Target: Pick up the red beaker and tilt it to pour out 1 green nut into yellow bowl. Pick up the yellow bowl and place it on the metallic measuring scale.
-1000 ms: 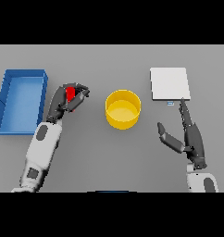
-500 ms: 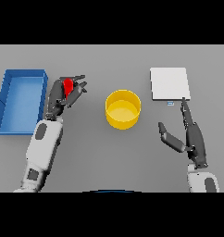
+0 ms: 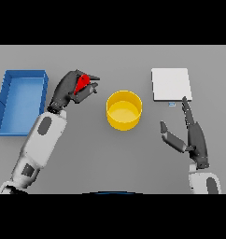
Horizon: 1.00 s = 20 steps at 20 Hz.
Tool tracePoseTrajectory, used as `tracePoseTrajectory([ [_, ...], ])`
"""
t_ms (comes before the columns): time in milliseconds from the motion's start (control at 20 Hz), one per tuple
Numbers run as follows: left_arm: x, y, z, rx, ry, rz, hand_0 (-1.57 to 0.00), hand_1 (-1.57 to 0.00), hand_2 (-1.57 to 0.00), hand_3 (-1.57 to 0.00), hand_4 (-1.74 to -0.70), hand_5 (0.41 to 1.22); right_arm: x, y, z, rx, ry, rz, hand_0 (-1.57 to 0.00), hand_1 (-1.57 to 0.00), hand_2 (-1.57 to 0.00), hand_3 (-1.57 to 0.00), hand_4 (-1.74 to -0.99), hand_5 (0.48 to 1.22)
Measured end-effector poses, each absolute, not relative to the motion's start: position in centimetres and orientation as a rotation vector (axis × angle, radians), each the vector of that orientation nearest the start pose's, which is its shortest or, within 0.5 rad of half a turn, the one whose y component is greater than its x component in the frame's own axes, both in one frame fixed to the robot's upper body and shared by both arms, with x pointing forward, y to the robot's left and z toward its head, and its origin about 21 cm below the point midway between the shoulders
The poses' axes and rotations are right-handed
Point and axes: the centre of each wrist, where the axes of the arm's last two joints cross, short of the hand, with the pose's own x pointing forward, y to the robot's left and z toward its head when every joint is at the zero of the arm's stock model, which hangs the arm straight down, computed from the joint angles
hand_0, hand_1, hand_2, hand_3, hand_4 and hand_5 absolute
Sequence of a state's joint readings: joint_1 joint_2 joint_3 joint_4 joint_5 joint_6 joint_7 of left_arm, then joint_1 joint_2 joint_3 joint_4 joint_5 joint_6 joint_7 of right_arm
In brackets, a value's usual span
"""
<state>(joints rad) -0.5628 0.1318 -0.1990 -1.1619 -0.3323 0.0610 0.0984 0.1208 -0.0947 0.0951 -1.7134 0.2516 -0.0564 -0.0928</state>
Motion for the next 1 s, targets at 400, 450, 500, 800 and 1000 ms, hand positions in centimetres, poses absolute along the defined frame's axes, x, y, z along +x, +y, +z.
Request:
tracePoseTrajectory([
  [400, 37.8, 12.8, 7.6, 0.608, -1.520, -1.066, -1.57, -1.57, -1.57, -1.57, -1.74, 1.127, 21.5, -23.6, 0.8, -0.233, -1.673, 0.270, 0.00, 0.00, 0.00, 0.00, -1.256, 0.690],
  [450, 37.9, 12.3, 7.7, 0.656, -1.503, -1.145, -1.57, -1.57, -1.57, -1.57, -1.74, 1.145, 21.3, -23.4, 1.1, -0.229, -1.680, 0.266, 0.00, 0.00, 0.00, 0.00, -1.262, 0.694],
  [500, 37.8, 12.2, 7.7, 0.704, -1.494, -1.221, -1.57, -1.57, -1.57, -1.57, -1.74, 1.161, 21.2, -23.1, 1.0, -0.224, -1.678, 0.269, 0.00, 0.00, 0.00, 0.00, -1.267, 0.698],
  [800, 38.8, 10.3, 9.6, 0.890, -1.431, -1.548, -1.57, -1.57, -1.57, -1.57, -1.67, 1.205, 21.1, -23.4, 1.2, -0.221, -1.684, 0.260, 0.00, 0.00, 0.00, 0.00, -1.283, 0.702],
  [1000, 39.1, 8.4, 10.4, 0.976, -1.329, -1.801, -1.57, -1.57, -1.57, -1.28, -1.70, 1.215, 21.4, -22.8, 1.0, -0.189, -1.691, 0.223, 0.00, 0.00, 0.00, 0.00, -1.292, 0.678],
])
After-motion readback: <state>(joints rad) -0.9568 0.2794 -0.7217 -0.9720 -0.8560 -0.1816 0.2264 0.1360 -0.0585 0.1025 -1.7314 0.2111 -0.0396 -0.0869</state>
